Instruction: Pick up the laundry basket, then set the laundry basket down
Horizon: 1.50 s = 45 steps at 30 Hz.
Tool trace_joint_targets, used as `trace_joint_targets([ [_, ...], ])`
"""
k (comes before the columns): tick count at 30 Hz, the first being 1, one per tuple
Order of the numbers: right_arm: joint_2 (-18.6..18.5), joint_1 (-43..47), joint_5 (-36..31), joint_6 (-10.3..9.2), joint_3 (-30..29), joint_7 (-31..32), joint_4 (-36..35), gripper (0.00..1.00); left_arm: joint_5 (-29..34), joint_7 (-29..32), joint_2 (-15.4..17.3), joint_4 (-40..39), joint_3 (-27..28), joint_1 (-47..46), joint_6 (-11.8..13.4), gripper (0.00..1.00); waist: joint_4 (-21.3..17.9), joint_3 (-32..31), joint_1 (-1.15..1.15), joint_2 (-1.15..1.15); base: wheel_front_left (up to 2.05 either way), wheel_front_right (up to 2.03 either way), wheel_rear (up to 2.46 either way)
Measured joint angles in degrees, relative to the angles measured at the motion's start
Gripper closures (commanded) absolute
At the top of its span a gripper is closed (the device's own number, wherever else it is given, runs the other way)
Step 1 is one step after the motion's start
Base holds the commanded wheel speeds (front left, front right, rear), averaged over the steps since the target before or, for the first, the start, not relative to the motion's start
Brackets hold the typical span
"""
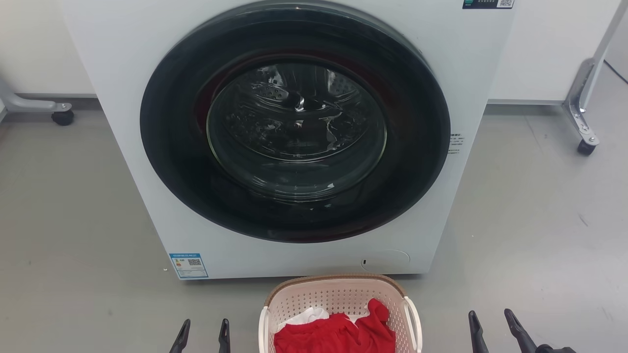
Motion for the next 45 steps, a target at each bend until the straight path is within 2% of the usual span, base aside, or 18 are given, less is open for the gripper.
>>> trace_joint_targets([
  [27,-0.02,1.17,-0.05,-0.83,-0.64,0.82,-2.91,0.0,2.15,-0.01,-0.93,-2.16,0.85,1.01,0.0,0.0,-0.01,0.4,0.01,0.0,0.0,0.0,0.0],
  [28,-0.02,1.19,-0.05,-0.83,-0.66,0.85,-2.99,1.0,2.27,-0.01,-0.93,-2.23,0.8,1.02,0.0,1.0,-0.01,0.41,0.01,0.0,0.0,0.0,0.0],
  [37,1.09,2.2,2.0,-0.24,-1.59,1.42,-0.75,1.0,0.63,0.68,-1.1,-0.09,1.52,1.98,-0.6,1.0,0.01,0.45,0.01,0.0,0.0,0.0,0.0],
  [45,1.67,1.93,8.2,0.77,-3.49,3.38,-0.44,1.0,-6.13,2.72,-1.29,0.19,3.31,1.78,-1.64,1.0,0.05,0.49,0.01,0.0,0.0,0.0,0.0],
])
